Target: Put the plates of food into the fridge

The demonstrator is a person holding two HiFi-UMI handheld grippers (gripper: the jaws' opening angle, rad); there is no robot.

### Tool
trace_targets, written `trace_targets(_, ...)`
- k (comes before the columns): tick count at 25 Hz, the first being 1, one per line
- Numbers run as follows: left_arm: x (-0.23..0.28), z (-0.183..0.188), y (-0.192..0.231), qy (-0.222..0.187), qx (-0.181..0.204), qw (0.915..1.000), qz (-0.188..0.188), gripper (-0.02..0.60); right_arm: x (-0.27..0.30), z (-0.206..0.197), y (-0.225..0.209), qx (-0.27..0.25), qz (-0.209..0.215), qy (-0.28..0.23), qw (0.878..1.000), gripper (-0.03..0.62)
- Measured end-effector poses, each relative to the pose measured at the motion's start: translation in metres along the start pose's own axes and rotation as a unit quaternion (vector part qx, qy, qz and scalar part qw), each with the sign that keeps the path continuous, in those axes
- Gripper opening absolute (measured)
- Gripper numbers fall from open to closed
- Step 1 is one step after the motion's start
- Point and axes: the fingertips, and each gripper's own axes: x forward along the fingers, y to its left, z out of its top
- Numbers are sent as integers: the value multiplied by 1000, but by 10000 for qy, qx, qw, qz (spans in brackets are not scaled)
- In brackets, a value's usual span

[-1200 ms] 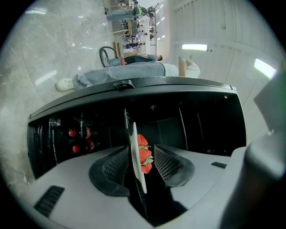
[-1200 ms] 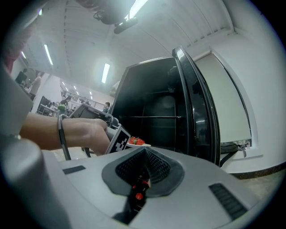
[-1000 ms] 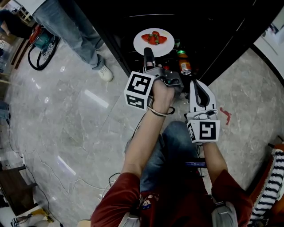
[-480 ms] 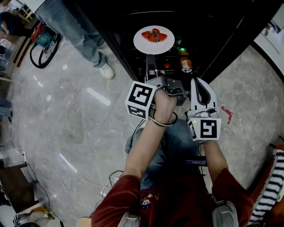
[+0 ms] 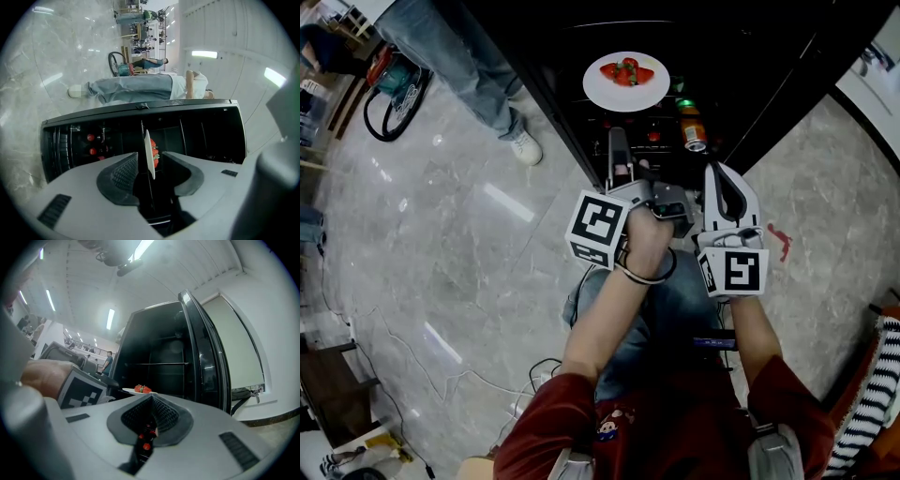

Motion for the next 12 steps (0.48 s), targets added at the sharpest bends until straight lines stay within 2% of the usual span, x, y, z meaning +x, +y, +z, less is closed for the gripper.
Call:
trace_targets(2,-3,1,-1,0,30,10000,-42,158,0,0,1,-5,9,-3,10000,3)
trace_targets(8,-9,1,8,2,-29,10000,-29,15,1,1,4,-30,41,-19,10000,3)
trace_targets(12,-11,4,6,-15,-78,9999,-146,6,3,3,4,-53,58,-42,10000,4)
